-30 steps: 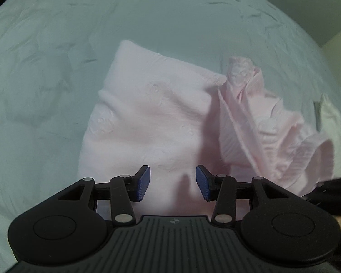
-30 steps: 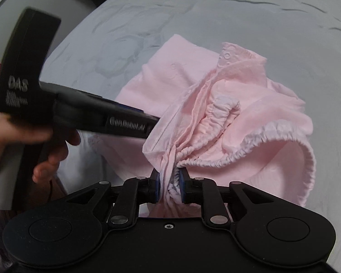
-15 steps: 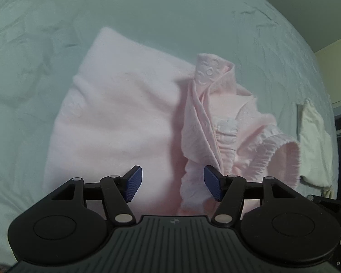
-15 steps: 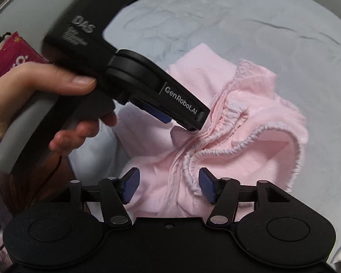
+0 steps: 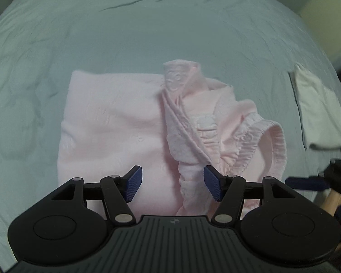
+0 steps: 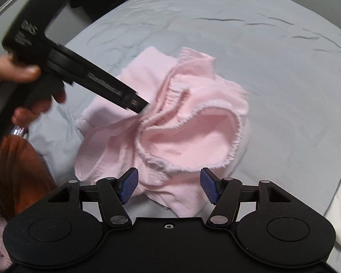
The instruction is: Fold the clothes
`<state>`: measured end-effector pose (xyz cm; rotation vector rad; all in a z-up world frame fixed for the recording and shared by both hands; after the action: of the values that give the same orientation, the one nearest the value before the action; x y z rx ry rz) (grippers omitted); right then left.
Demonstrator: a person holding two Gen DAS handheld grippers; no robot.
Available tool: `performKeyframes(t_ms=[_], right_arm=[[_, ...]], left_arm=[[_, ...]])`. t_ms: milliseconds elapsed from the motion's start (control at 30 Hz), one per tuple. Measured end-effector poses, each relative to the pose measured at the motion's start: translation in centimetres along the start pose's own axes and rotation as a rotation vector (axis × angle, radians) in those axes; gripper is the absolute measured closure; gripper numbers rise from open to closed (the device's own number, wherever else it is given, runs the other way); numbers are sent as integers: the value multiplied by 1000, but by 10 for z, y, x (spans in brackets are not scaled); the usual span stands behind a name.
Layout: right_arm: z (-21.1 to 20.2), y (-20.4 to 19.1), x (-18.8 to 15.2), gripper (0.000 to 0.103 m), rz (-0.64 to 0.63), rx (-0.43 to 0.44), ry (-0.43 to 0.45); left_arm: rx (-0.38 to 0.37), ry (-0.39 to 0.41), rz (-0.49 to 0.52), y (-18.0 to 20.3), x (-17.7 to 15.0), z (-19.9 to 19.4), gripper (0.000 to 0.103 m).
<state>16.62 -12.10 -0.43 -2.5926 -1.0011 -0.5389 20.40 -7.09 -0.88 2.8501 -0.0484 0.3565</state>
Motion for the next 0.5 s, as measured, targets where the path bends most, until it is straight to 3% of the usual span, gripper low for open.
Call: performKeyframes(t_ms=[133,300,400,500], right_arm=[[2,2,-5,44,16,-9,7],[-7,4,-13,44,27,-14,9],[-7,5,-18,44,21,-16,-1],[-3,7,-20,44,33,-12,-7]], left_arm=[[-48,-84,52,8,5,-4,45],[-124,-134,17,11,9,6,45],[-36,-148,14,10,8,21,45],[-33,-149,-1,6,6,26,45]])
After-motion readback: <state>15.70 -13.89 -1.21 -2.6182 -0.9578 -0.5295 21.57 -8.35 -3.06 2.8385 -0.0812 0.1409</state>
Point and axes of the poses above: each gripper's, at about its wrist camera, not at the fingertips, and z roughly the way its jaws point, y to its right, x to its top, the point moved 1 cm from there along z, roughly the way its jaws point, and after that the axes turned 6 degrees about -z, right-handed, at the moved point
